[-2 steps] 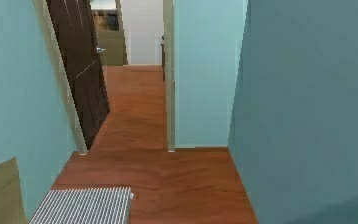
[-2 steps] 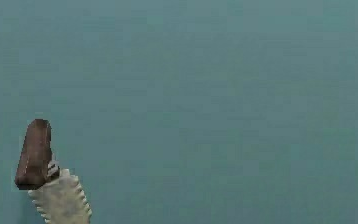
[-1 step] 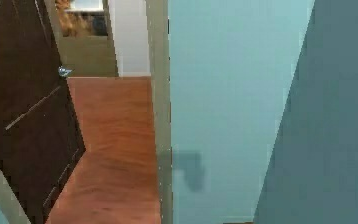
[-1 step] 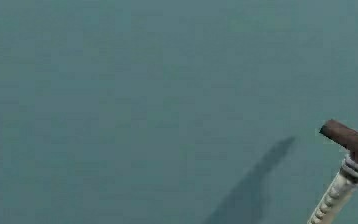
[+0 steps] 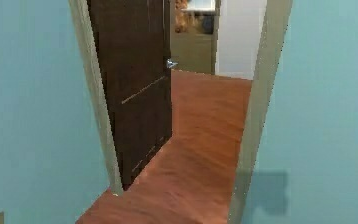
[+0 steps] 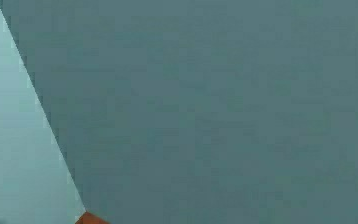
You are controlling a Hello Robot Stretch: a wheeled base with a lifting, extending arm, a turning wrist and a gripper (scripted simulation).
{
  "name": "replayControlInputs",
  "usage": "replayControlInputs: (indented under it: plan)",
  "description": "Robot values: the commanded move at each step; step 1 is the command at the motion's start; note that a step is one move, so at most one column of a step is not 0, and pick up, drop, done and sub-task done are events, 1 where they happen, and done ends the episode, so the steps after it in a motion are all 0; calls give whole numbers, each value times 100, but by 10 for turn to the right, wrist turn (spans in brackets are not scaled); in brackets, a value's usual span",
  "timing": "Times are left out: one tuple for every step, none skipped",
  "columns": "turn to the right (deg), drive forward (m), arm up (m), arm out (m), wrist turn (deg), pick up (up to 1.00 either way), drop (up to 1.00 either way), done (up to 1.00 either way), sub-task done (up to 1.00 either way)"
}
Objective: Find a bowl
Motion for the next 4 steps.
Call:
replayControlInputs:
  plan:
    - [0,80,0,0,0,0,0,0,0]
    - [390,0,0,0,0,0,0,0,0]
    - [0,45,0,0,0,0,0,0,0]
    - [90,0,0,0,0,0,0,0,0]
